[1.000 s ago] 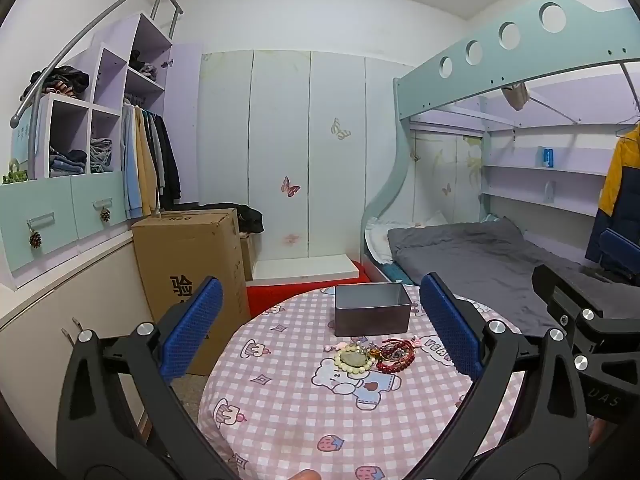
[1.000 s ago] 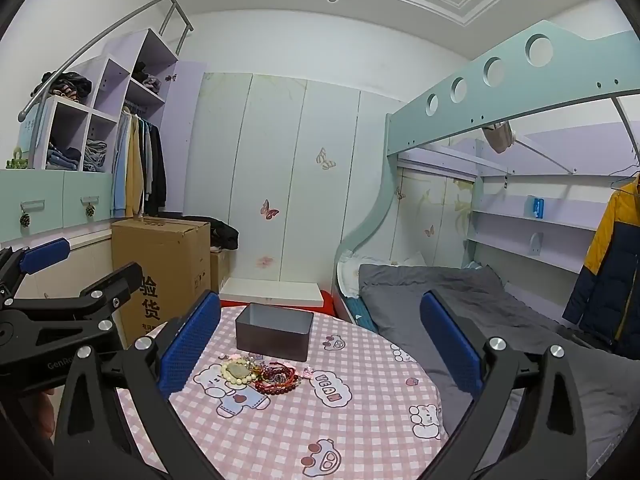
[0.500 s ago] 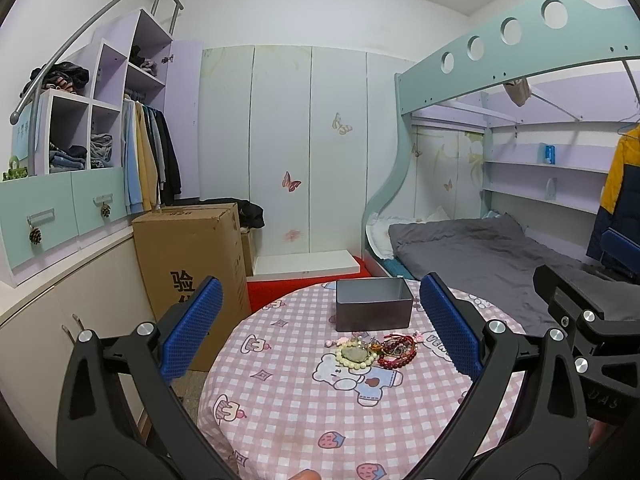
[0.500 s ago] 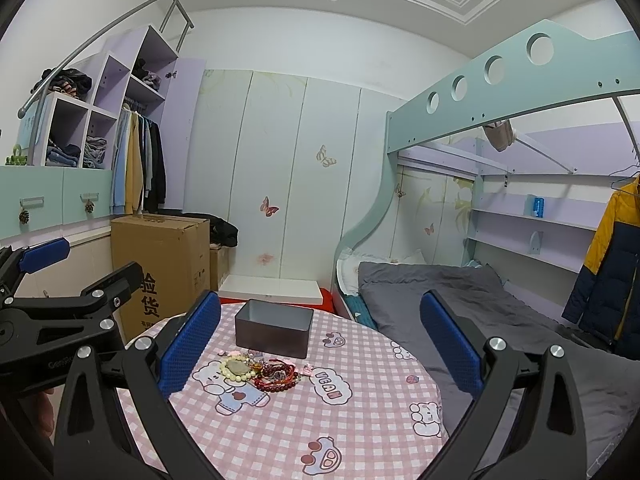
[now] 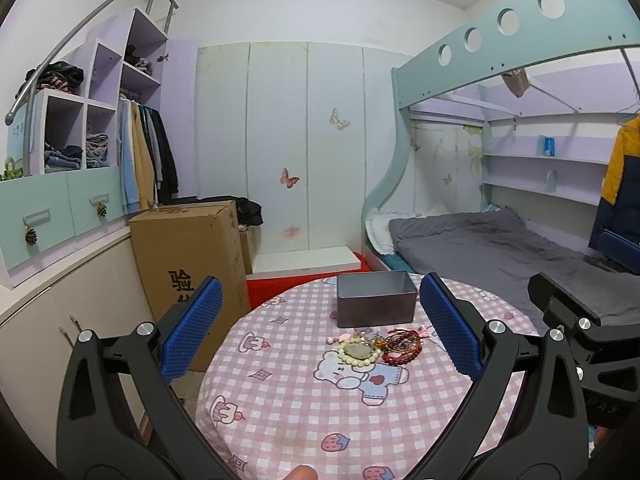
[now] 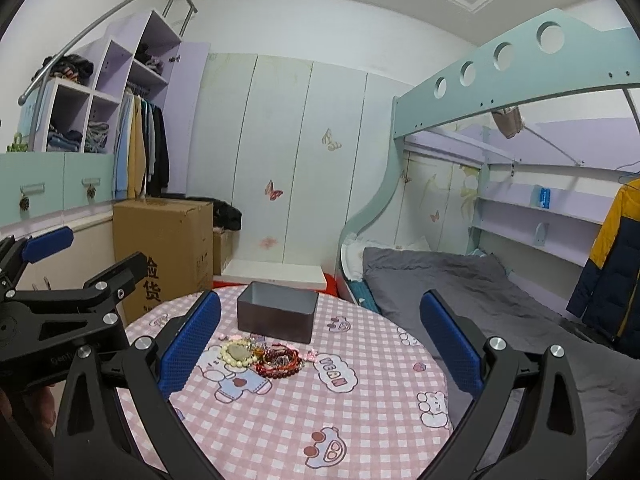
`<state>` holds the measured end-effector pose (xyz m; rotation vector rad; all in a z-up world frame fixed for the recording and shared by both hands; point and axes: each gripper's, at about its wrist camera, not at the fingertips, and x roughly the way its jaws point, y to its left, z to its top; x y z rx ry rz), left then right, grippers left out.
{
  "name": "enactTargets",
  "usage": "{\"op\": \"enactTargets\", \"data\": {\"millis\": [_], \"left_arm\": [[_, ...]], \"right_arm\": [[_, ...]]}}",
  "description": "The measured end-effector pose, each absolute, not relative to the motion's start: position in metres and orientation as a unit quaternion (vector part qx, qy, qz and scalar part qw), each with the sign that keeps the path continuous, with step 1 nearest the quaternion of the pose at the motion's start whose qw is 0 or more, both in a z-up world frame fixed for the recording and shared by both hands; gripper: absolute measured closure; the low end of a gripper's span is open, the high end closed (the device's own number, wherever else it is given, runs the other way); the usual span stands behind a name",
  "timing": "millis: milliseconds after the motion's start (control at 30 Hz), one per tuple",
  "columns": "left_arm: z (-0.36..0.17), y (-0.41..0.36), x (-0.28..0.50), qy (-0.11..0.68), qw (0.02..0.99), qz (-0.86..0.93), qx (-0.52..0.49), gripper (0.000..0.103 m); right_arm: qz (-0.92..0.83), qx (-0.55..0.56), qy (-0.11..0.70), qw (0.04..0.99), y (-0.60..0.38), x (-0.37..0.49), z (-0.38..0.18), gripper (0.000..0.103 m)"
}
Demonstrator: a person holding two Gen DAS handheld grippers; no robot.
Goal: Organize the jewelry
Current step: 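Move the left tool down toward the pale green jade pendant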
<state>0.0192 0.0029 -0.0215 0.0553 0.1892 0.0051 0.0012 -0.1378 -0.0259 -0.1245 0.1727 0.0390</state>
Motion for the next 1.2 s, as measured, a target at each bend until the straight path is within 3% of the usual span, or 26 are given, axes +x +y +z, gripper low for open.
{"op": "enactTargets", "data": {"millis": [433, 933, 1200], "left_arm": [[-0.044, -0.001, 0.051, 0.143, 0.989, -0.001, 0.037, 0.006], [-0.130, 0.029, 0.145, 0.345, 0.938, -0.029, -0.004, 0.006], [-0.153, 0.031, 0.183, 0.386, 0.921, -0.060, -0.017, 0.006]], "right_arm": [[0.001, -0.067, 0.117, 0.991, -0.141, 0.028, -0.045, 0.007], [0.005, -0.046, 0.232, 0.972, -0.157, 0.088, -0.087, 0.007], [0.032, -0.016, 0.286, 0.958, -0.168, 0.123, -0.112, 0.007]]}}
